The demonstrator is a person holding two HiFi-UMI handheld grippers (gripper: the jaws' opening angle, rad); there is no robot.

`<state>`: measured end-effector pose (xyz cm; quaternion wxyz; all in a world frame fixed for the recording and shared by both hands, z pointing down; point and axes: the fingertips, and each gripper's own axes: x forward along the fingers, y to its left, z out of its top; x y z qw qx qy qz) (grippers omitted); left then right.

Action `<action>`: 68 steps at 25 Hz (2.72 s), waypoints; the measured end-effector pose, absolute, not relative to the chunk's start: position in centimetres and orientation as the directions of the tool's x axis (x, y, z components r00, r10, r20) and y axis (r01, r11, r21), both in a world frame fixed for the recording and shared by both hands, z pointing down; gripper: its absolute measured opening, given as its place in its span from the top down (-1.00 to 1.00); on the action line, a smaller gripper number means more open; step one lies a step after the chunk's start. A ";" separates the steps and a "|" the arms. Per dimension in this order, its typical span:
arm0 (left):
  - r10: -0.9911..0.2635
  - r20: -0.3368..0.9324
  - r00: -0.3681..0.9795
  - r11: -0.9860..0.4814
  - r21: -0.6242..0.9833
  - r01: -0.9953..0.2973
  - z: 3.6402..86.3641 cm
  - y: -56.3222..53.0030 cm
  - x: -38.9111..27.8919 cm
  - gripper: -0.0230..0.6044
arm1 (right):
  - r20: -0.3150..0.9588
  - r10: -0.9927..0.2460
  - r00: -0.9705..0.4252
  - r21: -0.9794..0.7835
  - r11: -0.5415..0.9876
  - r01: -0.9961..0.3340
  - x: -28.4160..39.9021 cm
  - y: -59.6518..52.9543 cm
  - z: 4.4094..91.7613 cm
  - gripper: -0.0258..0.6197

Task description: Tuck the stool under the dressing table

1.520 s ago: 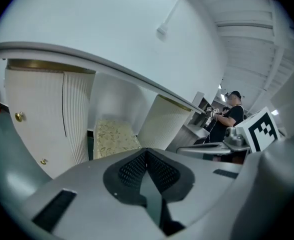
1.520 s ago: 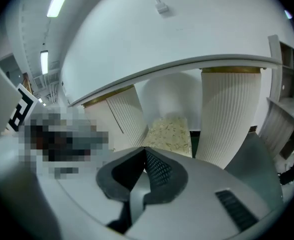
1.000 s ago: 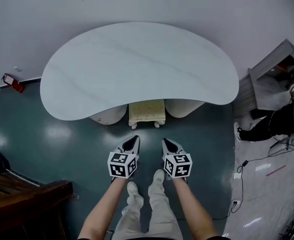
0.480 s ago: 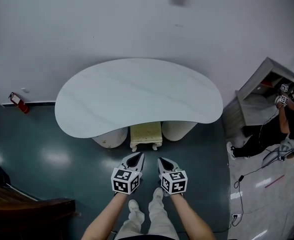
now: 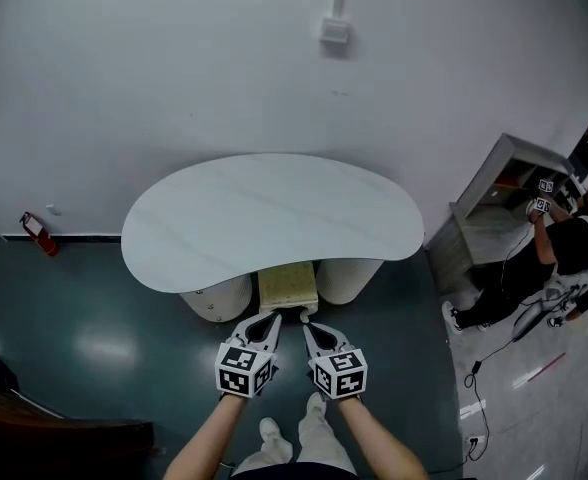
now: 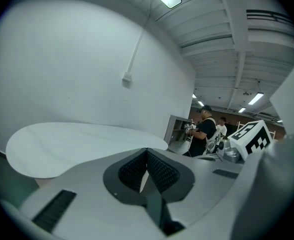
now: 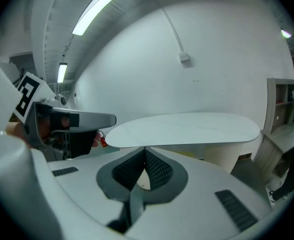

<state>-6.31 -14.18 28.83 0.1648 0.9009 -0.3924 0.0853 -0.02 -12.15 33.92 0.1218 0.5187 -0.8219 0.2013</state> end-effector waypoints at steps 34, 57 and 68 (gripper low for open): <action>-0.723 0.058 0.688 -0.661 0.229 -0.714 13.7 0.5 -0.3 0.90 | 0.120 -0.849 -0.515 -0.081 0.508 -0.857 6.5 0.6 15.9 0.90; -0.799 -0.021 0.601 -0.597 0.148 -0.788 9.7 13.0 3.5 0.90 | -0.011 -0.805 -0.593 -0.041 0.593 -0.804 10.5 12.6 10.5 0.90; -0.803 -0.014 0.596 -0.591 0.148 -0.793 10.0 14.9 3.5 0.90 | -0.025 -0.788 -0.615 -0.057 0.616 -0.786 10.2 14.4 10.2 0.90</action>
